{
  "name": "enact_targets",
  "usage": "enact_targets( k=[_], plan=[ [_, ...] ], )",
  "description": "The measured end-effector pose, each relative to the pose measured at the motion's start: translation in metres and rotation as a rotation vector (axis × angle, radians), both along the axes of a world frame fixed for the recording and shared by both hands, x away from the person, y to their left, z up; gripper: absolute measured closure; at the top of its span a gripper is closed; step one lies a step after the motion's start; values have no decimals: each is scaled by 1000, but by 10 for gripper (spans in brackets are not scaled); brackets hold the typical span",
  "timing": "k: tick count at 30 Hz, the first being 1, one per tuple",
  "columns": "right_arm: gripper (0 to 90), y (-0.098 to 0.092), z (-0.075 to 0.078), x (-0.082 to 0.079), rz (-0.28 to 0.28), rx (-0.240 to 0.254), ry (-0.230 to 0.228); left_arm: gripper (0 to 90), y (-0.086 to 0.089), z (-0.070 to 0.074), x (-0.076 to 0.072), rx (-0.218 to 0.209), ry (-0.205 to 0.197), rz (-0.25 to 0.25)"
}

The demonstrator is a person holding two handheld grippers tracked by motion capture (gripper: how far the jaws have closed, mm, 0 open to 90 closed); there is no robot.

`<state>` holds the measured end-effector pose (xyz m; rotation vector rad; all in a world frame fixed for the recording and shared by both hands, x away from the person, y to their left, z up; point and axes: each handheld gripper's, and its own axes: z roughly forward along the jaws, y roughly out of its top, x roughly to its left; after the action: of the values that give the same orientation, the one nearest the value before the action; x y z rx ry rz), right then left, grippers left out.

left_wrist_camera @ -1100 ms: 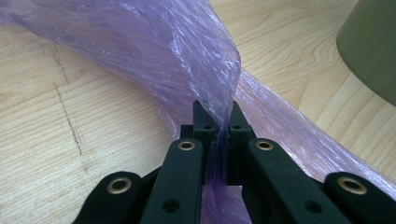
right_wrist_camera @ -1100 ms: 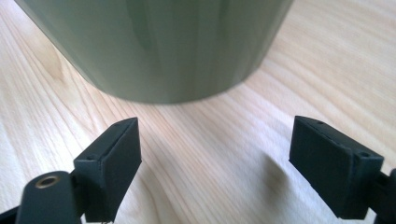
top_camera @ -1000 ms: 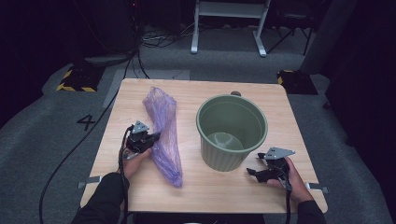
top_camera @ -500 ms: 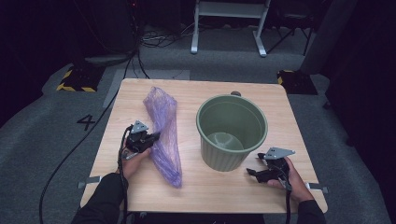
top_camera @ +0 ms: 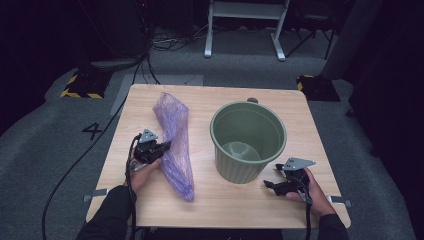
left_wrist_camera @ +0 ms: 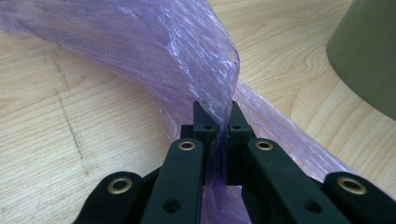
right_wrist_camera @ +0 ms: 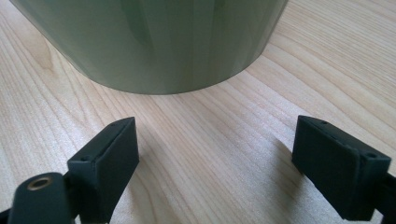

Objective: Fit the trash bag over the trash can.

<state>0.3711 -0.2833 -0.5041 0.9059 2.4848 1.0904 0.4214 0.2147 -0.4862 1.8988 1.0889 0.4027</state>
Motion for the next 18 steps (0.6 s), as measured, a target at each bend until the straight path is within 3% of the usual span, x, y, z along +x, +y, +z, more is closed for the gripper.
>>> enact_targets(
  k=[11, 18],
  plan=[
    [146, 0, 0, -1, -7, 1, 1, 873, -4, 17, 4, -20, -42, -19],
    [146, -1, 0, -3, -13, 1, 1, 874, -6, 36, 8, -66, -74, -21]
  ],
)
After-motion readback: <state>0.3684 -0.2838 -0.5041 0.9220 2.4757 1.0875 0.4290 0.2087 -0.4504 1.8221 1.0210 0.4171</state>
